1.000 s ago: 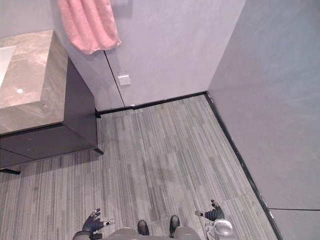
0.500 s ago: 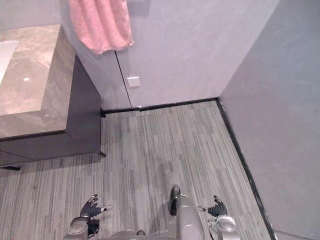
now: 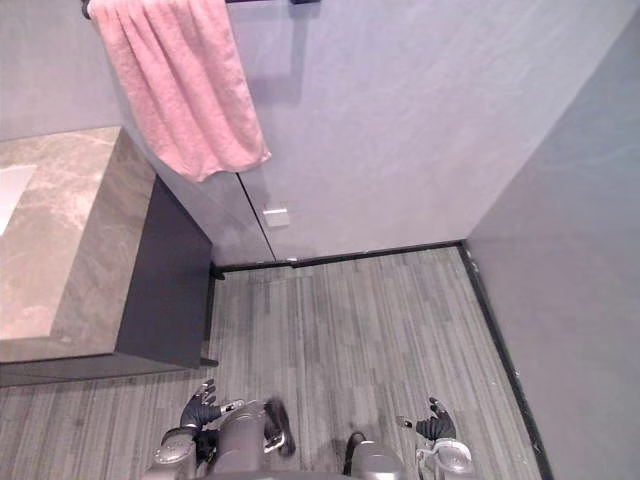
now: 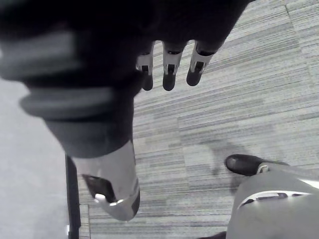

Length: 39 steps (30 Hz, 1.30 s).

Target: Organize washtable

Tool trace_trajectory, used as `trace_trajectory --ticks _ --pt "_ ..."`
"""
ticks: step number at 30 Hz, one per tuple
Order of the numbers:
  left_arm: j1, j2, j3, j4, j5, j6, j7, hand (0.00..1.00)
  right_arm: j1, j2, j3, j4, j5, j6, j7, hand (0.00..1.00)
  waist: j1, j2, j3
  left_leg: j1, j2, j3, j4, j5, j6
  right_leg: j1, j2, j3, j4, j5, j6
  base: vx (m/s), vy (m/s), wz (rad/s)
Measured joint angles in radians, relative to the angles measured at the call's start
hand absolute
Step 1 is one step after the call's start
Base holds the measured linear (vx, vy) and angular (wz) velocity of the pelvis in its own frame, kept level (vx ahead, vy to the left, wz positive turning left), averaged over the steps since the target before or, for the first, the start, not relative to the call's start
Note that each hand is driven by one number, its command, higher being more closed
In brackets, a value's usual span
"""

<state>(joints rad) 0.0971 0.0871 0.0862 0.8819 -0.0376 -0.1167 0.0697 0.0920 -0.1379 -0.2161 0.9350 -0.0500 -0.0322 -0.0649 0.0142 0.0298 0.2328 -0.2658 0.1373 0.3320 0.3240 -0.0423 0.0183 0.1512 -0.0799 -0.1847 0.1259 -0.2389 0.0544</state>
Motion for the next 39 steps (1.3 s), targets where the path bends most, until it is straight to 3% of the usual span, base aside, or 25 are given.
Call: trace_trajectory --ticks 2,4,6,9,11,14,15,16,18,19,22,24,26,29,30,31,34,39 --pt "-0.002 0.010 0.003 0.001 0.000 0.000 0.001 0.00 0.001 0.009 -0.001 0.001 -0.001 -0.002 0.000 0.00 0.001 -0.040 -0.023 0.007 -0.057 0.012 0.000 -0.070 0.014 -0.018 -0.057 0.000 0.066 -0.034 0.030 0.50 0.261 0.10" --pt "0.001 0.003 0.000 0.002 -0.001 0.000 -0.001 0.00 -0.013 0.006 0.000 0.001 -0.002 -0.002 0.000 0.00 0.003 -0.042 -0.023 0.052 -0.085 0.027 -0.013 -0.102 0.024 -0.089 -0.100 0.032 0.265 -0.035 0.034 0.43 0.230 -0.04" --pt "0.000 0.020 -0.013 0.012 0.000 0.003 0.000 0.00 -0.017 0.015 0.025 0.001 -0.013 -0.003 0.002 0.00 -0.002 -0.049 -0.025 0.147 -0.120 0.025 -0.028 -0.142 0.050 -0.197 -0.136 0.091 0.614 -0.024 0.072 0.39 0.166 0.14" --pt "0.000 0.040 -0.018 0.012 0.000 0.003 0.001 0.00 -0.023 0.014 0.067 0.000 -0.023 -0.005 0.003 0.00 -0.003 -0.041 -0.025 0.253 -0.131 0.006 -0.086 -0.156 0.054 -0.294 -0.126 0.055 0.761 -0.061 0.050 0.32 0.068 0.20" --pt "-0.002 0.046 -0.025 0.012 0.000 0.003 0.001 0.00 -0.025 0.014 0.077 0.000 -0.031 -0.008 0.004 0.00 -0.008 -0.033 -0.023 0.300 -0.126 -0.020 -0.119 -0.155 0.053 -0.344 -0.100 0.013 0.710 -0.078 0.019 0.39 -0.005 0.43" --pt "-0.006 0.049 -0.037 0.013 0.001 0.003 0.002 0.00 -0.024 0.006 0.075 0.001 -0.035 -0.008 0.004 0.00 -0.032 -0.014 -0.012 0.351 -0.095 -0.061 -0.136 -0.153 0.050 -0.403 -0.039 0.001 0.461 -0.067 0.007 0.32 -0.106 0.45" --pt "-0.002 0.052 -0.040 0.014 0.001 0.003 0.002 0.00 -0.022 0.009 0.076 0.002 -0.035 -0.008 0.003 0.00 -0.034 -0.023 -0.016 0.368 -0.095 -0.065 -0.141 -0.153 0.018 -0.402 -0.023 0.004 0.301 0.020 -0.012 0.31 -0.146 0.48" --pt "-0.002 0.062 -0.047 0.015 0.002 0.002 -0.001 0.00 -0.014 0.011 0.076 0.003 -0.038 -0.008 0.003 0.00 -0.038 -0.055 -0.016 0.389 -0.118 -0.086 -0.143 -0.173 -0.021 -0.401 -0.031 0.028 0.207 0.220 -0.056 0.30 -0.164 0.51" --pt "-0.008 0.036 -0.045 0.031 0.010 0.002 -0.002 0.00 -0.017 -0.010 0.066 0.013 -0.038 -0.008 0.001 0.00 -0.042 -0.015 -0.025 0.408 -0.068 -0.110 -0.134 -0.190 -0.050 -0.383 -0.005 0.000 0.229 0.176 -0.069 0.28 -0.161 0.27" --pt "-0.009 0.036 -0.046 0.031 0.011 0.002 -0.002 0.00 -0.018 -0.011 0.066 0.011 -0.039 -0.008 0.002 0.00 -0.042 -0.013 -0.024 0.402 -0.060 -0.111 -0.117 -0.192 -0.055 -0.375 0.001 -0.007 0.216 0.168 -0.071 0.29 -0.207 0.19" --pt "-0.016 0.036 -0.035 0.028 0.011 0.003 -0.003 0.00 -0.003 -0.011 0.064 0.009 -0.038 -0.005 0.001 0.00 -0.051 -0.005 -0.009 0.276 0.035 -0.110 0.226 -0.187 -0.125 -0.266 0.041 -0.041 0.140 0.146 -0.089 0.27 -0.257 0.28" --pt "0.000 0.031 -0.034 0.002 0.011 0.002 -0.003 0.00 0.024 -0.013 0.049 -0.034 -0.034 -0.006 -0.002 0.00 -0.030 -0.008 -0.006 0.219 0.095 -0.084 0.382 -0.189 -0.136 -0.182 0.063 -0.035 0.094 0.134 -0.102 0.20 -0.111 -0.22" --pt "-0.002 0.031 -0.033 -0.014 0.010 0.001 -0.003 0.00 0.021 -0.012 0.027 -0.054 -0.030 -0.008 -0.005 0.00 -0.028 -0.005 -0.008 0.184 0.096 -0.077 0.346 -0.195 -0.126 -0.164 0.062 -0.020 0.076 0.131 -0.102 0.14 -0.012 -0.27" --pt "-0.005 0.028 -0.002 -0.026 0.009 0.000 0.002 0.00 -0.001 -0.018 0.026 -0.056 -0.029 -0.009 -0.011 0.00 -0.018 0.002 -0.009 0.173 0.051 -0.112 0.072 -0.181 -0.122 -0.158 0.054 0.025 0.066 0.134 -0.084 0.16 0.078 -0.40" --pt "-0.002 0.023 -0.002 -0.025 0.009 -0.001 0.003 0.00 0.000 -0.021 0.026 -0.056 -0.029 -0.009 -0.013 0.00 -0.018 0.019 -0.016 0.185 0.035 -0.141 -0.055 -0.100 -0.115 -0.158 0.061 0.036 0.068 0.126 -0.069 0.17 0.162 -0.45" --pt "0.000 0.021 0.001 -0.021 0.009 0.000 0.004 0.00 0.000 -0.016 0.026 -0.048 -0.029 -0.007 -0.018 0.00 -0.012 0.021 -0.017 0.205 0.031 -0.140 -0.078 -0.048 -0.108 -0.158 0.057 0.060 0.072 0.121 -0.058 0.18 0.159 -0.39" --pt "-0.008 0.013 0.000 -0.022 0.009 -0.002 0.004 0.00 0.019 0.000 0.026 -0.051 -0.029 -0.008 -0.019 0.00 -0.002 -0.017 -0.034 0.240 -0.019 -0.123 -0.148 -0.039 -0.096 -0.137 0.018 0.067 0.037 0.124 -0.028 0.21 0.150 -0.07" --pt "0.001 0.017 -0.005 -0.022 0.009 -0.002 0.003 0.00 0.023 0.005 0.028 -0.049 -0.030 -0.009 -0.020 0.00 -0.001 -0.015 -0.040 0.306 -0.050 -0.113 -0.206 -0.037 -0.093 -0.086 0.001 0.066 0.005 0.117 -0.015 0.11 0.054 -0.01"
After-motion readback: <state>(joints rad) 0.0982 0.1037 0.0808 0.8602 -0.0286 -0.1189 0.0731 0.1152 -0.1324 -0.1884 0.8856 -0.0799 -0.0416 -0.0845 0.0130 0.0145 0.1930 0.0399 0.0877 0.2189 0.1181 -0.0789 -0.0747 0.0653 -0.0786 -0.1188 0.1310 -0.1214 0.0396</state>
